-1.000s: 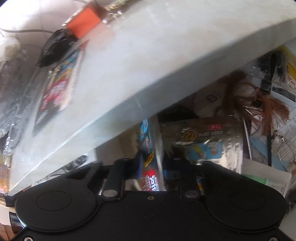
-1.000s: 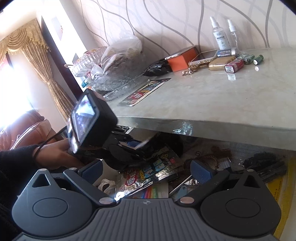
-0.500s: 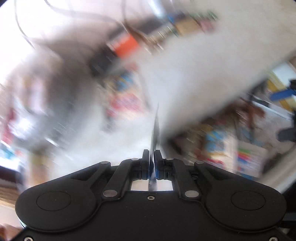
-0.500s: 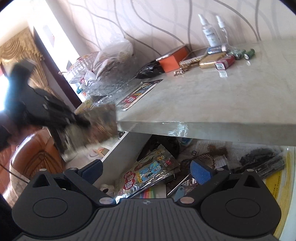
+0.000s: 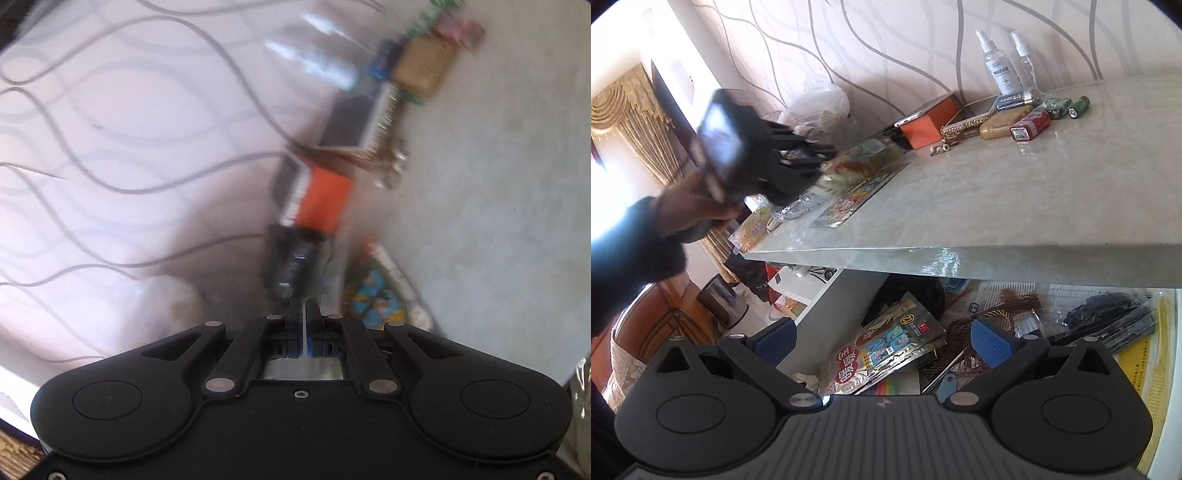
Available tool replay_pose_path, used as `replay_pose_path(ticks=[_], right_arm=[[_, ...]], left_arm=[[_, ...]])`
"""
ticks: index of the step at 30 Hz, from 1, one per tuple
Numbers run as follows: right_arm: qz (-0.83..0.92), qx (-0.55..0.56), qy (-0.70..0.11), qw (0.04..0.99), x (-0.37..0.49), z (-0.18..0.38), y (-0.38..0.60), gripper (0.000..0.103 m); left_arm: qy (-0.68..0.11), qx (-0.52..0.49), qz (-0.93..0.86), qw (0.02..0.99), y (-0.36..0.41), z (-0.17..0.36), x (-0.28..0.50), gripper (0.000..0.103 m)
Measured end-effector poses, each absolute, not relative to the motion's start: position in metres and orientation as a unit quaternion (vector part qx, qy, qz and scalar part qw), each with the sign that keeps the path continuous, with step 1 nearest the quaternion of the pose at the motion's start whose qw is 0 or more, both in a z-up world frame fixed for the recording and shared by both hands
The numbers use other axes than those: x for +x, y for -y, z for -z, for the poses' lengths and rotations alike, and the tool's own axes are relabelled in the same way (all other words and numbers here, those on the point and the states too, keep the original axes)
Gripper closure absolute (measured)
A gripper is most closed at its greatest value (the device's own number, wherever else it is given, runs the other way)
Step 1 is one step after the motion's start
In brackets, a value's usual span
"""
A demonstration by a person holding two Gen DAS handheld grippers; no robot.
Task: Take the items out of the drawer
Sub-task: 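Grasp the silver snack packet and lift it onto the countertop with the left gripper, then open the left gripper to drop the packet onto the packet pile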
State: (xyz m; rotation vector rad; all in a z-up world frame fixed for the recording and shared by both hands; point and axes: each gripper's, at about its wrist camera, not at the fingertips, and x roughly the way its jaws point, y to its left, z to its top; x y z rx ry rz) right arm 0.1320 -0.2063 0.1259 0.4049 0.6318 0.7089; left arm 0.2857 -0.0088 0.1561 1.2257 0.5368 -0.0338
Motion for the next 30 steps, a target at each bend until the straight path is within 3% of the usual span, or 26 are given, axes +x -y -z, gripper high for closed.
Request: replay_pose_path(ticks=[5,7,9,11,18,21,30], right_arm=[[-0.339,0.188,-0.302,0.871,0.131,-0.126,0.205,0.0],[-0.34,0.186,-0.304,0.87,0.131,-0.126,0.204,0.0],[-0.341,0.182,-0.306,0.87,0.131,-0.126,0.203,0.0],[-0.342,0.181,-0.306,0.87,0.131,-0.126,0.203,0.0],[-0.342,0.179,-0.308,0.869,0.133,-0.125,0.202,0.0],[-0.342,0.177,-0.31,0.869,0.133,-0.125,0.201,0.0],[-0.337,0.175,-0.313,0.871,0.134,-0.124,0.201,0.0]], left_arm=[[-0.312,0.503,0.039,0.805,0.005,-0.153,0.297,0.097],[-0.319,0.483,0.048,0.814,0.004,-0.157,0.296,0.085],[-0.321,0.459,0.048,0.827,-0.002,-0.164,0.297,0.062],[-0.326,0.424,0.044,0.844,-0.014,-0.172,0.297,0.056],[-0.368,0.31,0.01,0.876,-0.064,-0.185,0.314,0.051],[-0.378,0.213,0.013,0.901,-0.095,-0.199,0.334,0.044],[-0.429,-0.034,0.001,0.902,-0.154,-0.197,0.368,0.041]])
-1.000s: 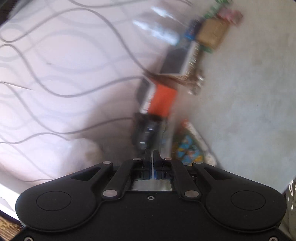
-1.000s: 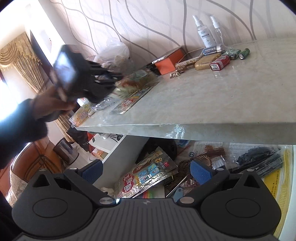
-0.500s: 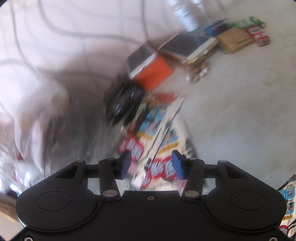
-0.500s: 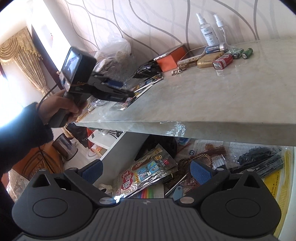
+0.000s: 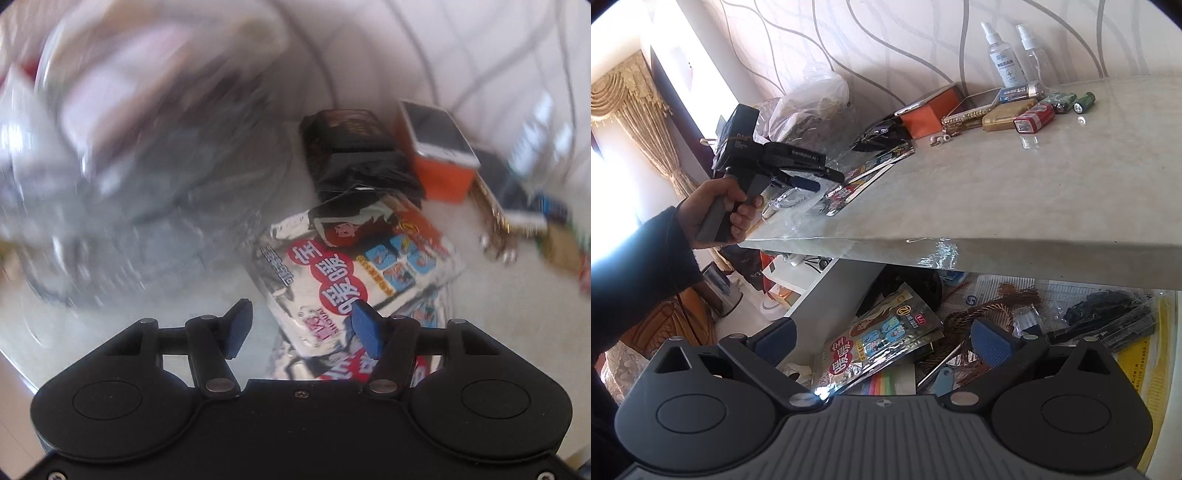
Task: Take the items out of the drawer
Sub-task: 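Open the left gripper to drop the packet onto the packet pile, then move the open left gripper back down into the drawer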
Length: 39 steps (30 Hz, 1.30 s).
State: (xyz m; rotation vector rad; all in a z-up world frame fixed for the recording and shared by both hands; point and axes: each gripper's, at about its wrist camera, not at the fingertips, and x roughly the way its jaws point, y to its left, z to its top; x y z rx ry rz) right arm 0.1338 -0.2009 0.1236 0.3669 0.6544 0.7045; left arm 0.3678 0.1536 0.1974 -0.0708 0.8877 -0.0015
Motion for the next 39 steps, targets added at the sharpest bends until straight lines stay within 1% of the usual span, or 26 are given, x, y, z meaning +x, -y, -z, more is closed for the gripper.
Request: replay_pose_path(ticks=[4,7,10,11,13,14,16,17,18,20,29,34,39], right_arm=[[-0.337,0.173,-0.314,0.871,0.134,-0.124,0.2,0.0],[-0.336,0.173,-0.313,0.871,0.133,-0.124,0.201,0.0],[-0.335,0.173,-0.311,0.872,0.133,-0.124,0.201,0.0],[-0.335,0.172,-0.31,0.873,0.132,-0.124,0.2,0.0],[-0.334,0.172,-0.309,0.874,0.132,-0.124,0.2,0.0],[-0.334,0.171,-0.309,0.874,0.132,-0.124,0.2,0.0],[-0.334,0.171,-0.308,0.874,0.132,-0.125,0.2,0.0],[-0.334,0.171,-0.307,0.875,0.132,-0.125,0.2,0.0],[-0.333,0.171,-0.307,0.875,0.132,-0.125,0.2,0.0],[-0.333,0.171,-0.306,0.875,0.132,-0.125,0.2,0.0],[-0.329,0.171,-0.306,0.877,0.133,-0.125,0.201,0.0],[-0.329,0.169,-0.306,0.877,0.133,-0.125,0.201,0.0],[-0.33,0.167,-0.305,0.878,0.132,-0.125,0.2,0.0]], left_arm=[[-0.427,-0.082,-0.009,0.9,-0.16,-0.193,0.375,0.037],[-0.418,-0.104,-0.009,0.902,-0.163,-0.192,0.377,0.03],[-0.406,-0.122,-0.007,0.906,-0.165,-0.191,0.377,0.029],[-0.402,-0.125,-0.008,0.907,-0.165,-0.19,0.376,0.031],[-0.395,-0.12,-0.014,0.911,-0.165,-0.19,0.375,0.046],[-0.394,-0.111,-0.019,0.912,-0.165,-0.191,0.374,0.061],[-0.395,-0.118,-0.022,0.911,-0.17,-0.192,0.372,0.069],[-0.396,-0.125,-0.024,0.909,-0.174,-0.193,0.371,0.077],[-0.397,-0.13,-0.028,0.908,-0.178,-0.194,0.37,0.088],[-0.398,-0.14,-0.031,0.906,-0.185,-0.194,0.367,0.1],[-0.387,-0.144,-0.005,0.911,-0.183,-0.201,0.339,0.102],[-0.38,-0.153,-0.012,0.912,-0.175,-0.207,0.306,0.102],[-0.366,-0.209,-0.045,0.906,-0.168,-0.196,0.281,0.102]])
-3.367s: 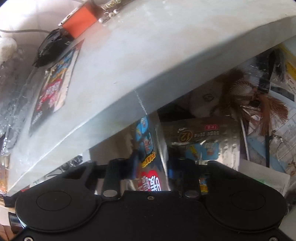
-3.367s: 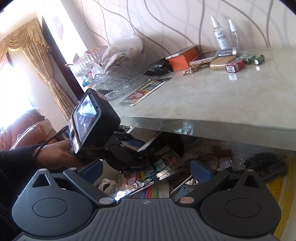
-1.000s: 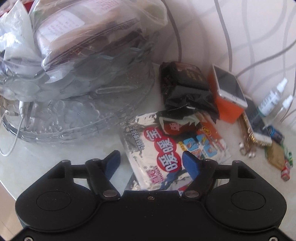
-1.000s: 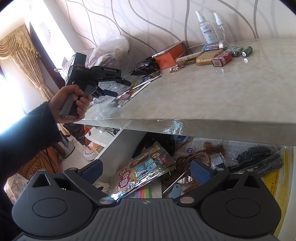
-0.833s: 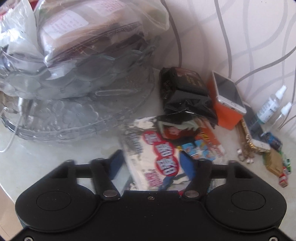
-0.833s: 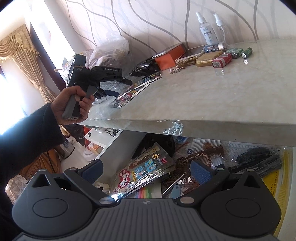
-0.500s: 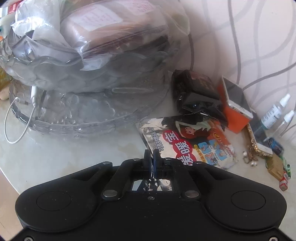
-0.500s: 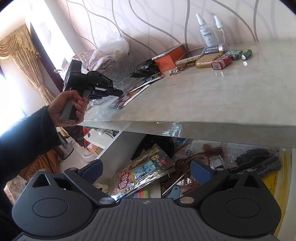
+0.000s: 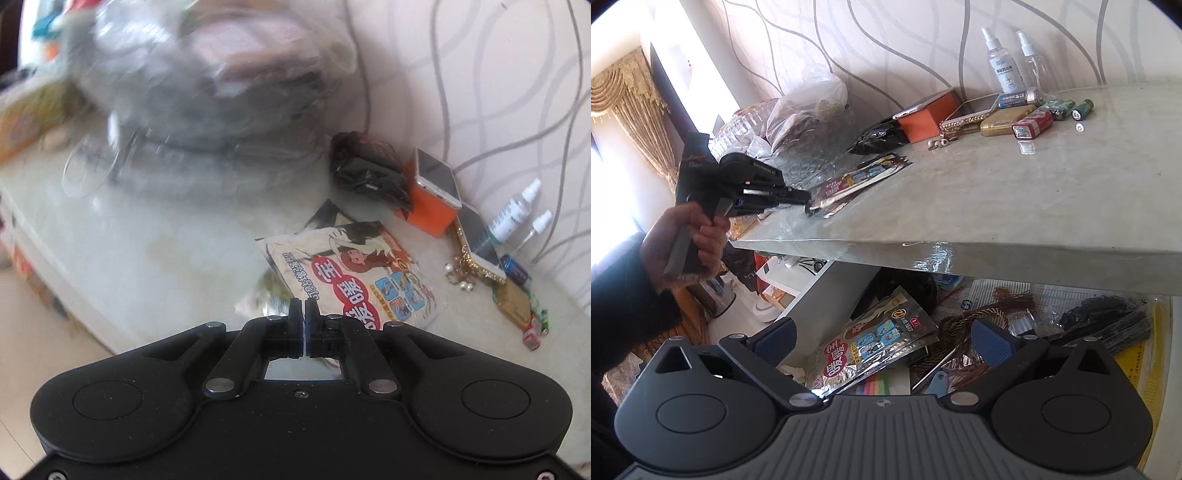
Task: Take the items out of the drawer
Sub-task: 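Move the open left gripper back down into the drawer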
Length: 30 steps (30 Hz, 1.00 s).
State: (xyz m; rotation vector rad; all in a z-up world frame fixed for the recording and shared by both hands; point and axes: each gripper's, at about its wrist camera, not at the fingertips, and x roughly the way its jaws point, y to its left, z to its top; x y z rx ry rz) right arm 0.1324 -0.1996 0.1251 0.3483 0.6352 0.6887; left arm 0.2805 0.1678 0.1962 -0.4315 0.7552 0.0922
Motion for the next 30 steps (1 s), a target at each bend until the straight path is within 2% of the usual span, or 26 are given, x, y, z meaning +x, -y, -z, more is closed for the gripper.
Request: replay_pose_path(ticks=[4,8,11,13,15,18,21,30], right_arm=[[-0.329,0.164,-0.302,0.88,0.13,-0.126,0.199,0.0],[-0.33,0.162,-0.299,0.881,0.129,-0.126,0.2,0.0],[-0.334,0.161,-0.298,0.88,0.129,-0.127,0.199,0.0],[-0.335,0.159,-0.297,0.88,0.129,-0.127,0.198,0.0],[-0.336,0.157,-0.296,0.881,0.128,-0.127,0.198,0.0],[-0.335,0.154,-0.292,0.882,0.126,-0.128,0.197,0.0],[-0.334,0.156,-0.289,0.883,0.125,-0.129,0.199,0.0],[-0.351,0.168,-0.289,0.875,0.126,-0.13,0.202,0.0]], left_arm=[[-0.317,-0.266,-0.084,0.906,-0.165,-0.189,0.256,0.103],[-0.31,-0.26,-0.1,0.909,-0.153,-0.184,0.242,0.103],[-0.299,-0.171,-0.061,0.937,-0.126,-0.199,0.243,0.101],[-0.277,-0.073,-0.022,0.958,-0.095,-0.213,0.25,0.093],[-0.285,0.013,0.04,0.958,-0.061,-0.218,0.266,0.077],[-0.311,0.114,0.103,0.938,-0.018,-0.207,0.284,0.076],[-0.3,0.21,0.106,0.924,0.006,-0.192,0.291,0.075],[-0.297,0.228,0.062,0.925,-0.007,-0.182,0.319,0.066]])
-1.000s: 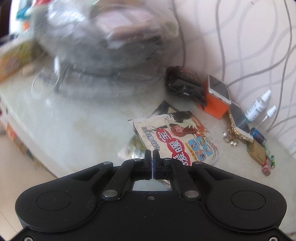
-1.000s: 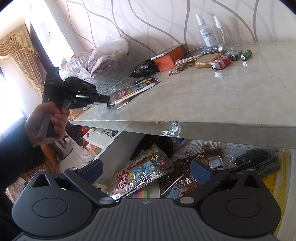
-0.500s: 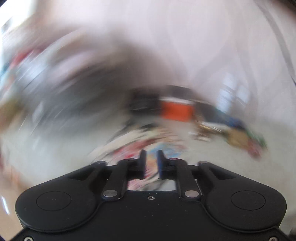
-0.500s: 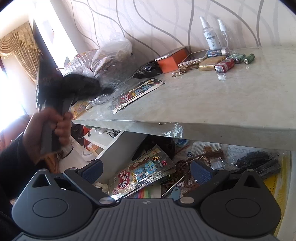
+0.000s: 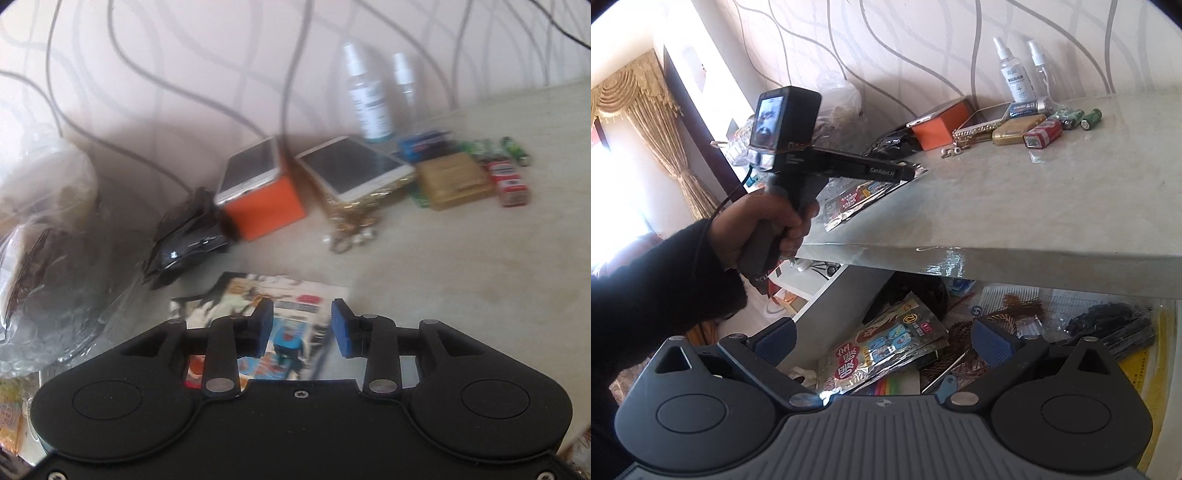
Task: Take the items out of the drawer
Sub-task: 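Move the open left gripper back down into the drawer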
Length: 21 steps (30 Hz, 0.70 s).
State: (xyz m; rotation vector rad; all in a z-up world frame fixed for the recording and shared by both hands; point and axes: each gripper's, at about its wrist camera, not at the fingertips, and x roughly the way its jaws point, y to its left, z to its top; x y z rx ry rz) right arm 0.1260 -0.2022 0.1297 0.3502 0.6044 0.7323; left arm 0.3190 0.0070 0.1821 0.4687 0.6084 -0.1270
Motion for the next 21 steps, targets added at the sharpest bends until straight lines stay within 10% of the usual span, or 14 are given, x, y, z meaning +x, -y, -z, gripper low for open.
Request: replay_pose_path(ticks=[21], right_arm=[[-0.356,0.165,-0.295,0.871,0.126,-0.129,0.202,0.0]], left_arm=[[-0.3,0.166,0.185,0.921,-0.018,-0.208,0.264,0.043]])
